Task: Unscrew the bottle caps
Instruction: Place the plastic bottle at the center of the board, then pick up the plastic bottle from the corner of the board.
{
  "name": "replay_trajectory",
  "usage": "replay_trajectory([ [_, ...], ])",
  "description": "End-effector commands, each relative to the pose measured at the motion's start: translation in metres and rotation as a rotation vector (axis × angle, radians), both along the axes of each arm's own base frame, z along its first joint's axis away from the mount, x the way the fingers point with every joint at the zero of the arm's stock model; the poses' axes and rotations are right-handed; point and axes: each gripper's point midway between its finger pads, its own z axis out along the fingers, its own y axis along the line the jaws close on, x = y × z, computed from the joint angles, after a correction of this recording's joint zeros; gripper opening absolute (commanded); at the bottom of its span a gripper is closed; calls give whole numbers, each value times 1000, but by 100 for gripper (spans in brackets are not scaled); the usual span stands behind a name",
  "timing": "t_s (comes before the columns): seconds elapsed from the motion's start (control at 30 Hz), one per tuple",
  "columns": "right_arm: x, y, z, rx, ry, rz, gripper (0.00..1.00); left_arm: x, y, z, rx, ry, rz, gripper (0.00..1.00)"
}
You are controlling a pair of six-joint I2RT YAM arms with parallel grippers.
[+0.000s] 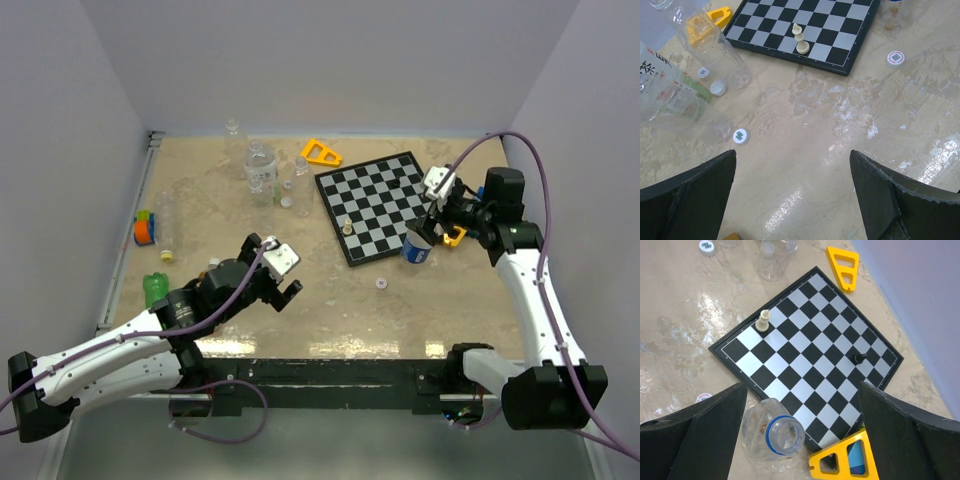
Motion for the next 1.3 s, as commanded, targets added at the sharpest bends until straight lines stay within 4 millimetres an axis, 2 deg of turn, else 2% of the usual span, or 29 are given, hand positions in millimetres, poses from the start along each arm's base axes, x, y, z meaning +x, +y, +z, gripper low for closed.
replay_trajectory([
  [0.0,-6,0,39,-13,-86,12,95,3,0,9,-26,-30,2,100],
  [0.2,-10,2,61,-8,-115,22,95,4,0,9,-27,-30,2,100],
  [0.63,-17,9,88,28,-142,58,95,4,0,9,-26,-30,4,100],
  [0.83,-35,24,105,90,-136,150,94,6,3,17,-74,-31,30,100],
  [0.97,-52,36,109,142,-114,246,93,16,20,41,-234,-10,168,100],
  [1.07,-65,46,108,186,-100,326,94,18,28,60,-341,12,205,100],
  [1.17,-72,55,102,203,-81,377,93,25,38,51,-357,80,276,100],
  [1.27,-73,59,92,193,-80,399,93,41,54,33,-358,166,361,100],
])
